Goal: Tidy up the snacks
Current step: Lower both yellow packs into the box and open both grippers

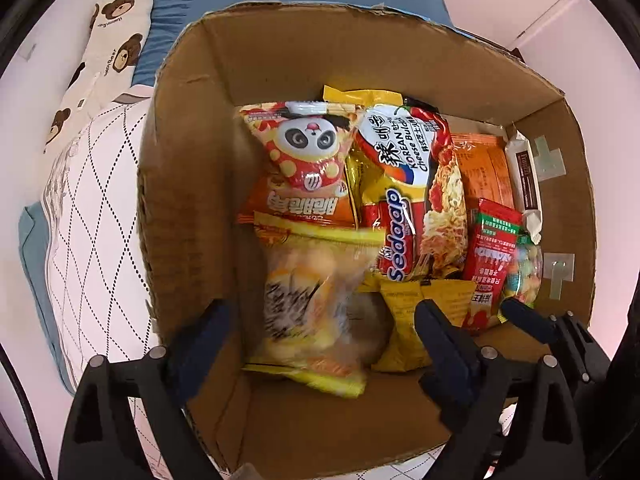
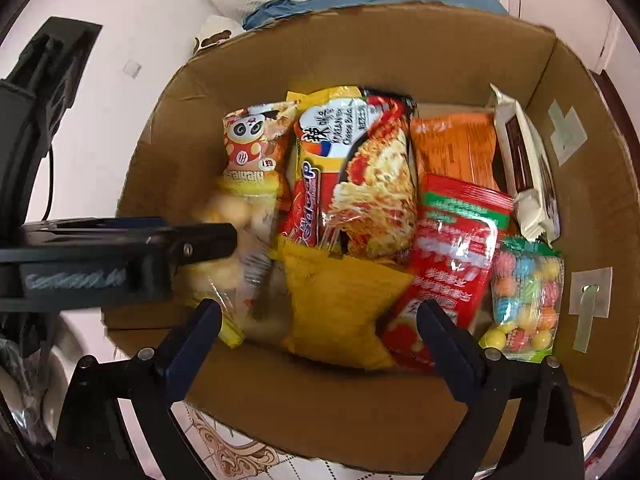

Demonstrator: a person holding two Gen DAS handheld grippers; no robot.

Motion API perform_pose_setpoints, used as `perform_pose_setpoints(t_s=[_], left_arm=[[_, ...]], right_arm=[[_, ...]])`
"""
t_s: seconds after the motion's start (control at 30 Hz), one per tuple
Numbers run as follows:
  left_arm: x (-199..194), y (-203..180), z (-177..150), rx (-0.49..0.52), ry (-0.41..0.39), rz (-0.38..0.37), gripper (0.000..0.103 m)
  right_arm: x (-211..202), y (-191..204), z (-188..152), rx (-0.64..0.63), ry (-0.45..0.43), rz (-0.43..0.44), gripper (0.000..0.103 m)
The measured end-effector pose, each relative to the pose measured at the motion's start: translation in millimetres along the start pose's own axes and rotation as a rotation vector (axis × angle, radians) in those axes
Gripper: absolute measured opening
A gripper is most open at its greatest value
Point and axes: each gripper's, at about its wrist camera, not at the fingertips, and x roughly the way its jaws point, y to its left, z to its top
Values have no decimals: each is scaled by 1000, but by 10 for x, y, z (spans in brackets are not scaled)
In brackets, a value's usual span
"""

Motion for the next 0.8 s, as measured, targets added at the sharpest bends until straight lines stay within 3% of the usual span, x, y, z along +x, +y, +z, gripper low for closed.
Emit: perform_pose_setpoints(t_s=[0.47,0.8], left_arm=[[-331,-161,-239,-24,-153,-15,94],[-777,-306,-743,1,-357,11,94]], right_arm=[[-439,-361,-118,55,-57,-199,100],[-1121,-246,-436,-7,-215,-295,100]])
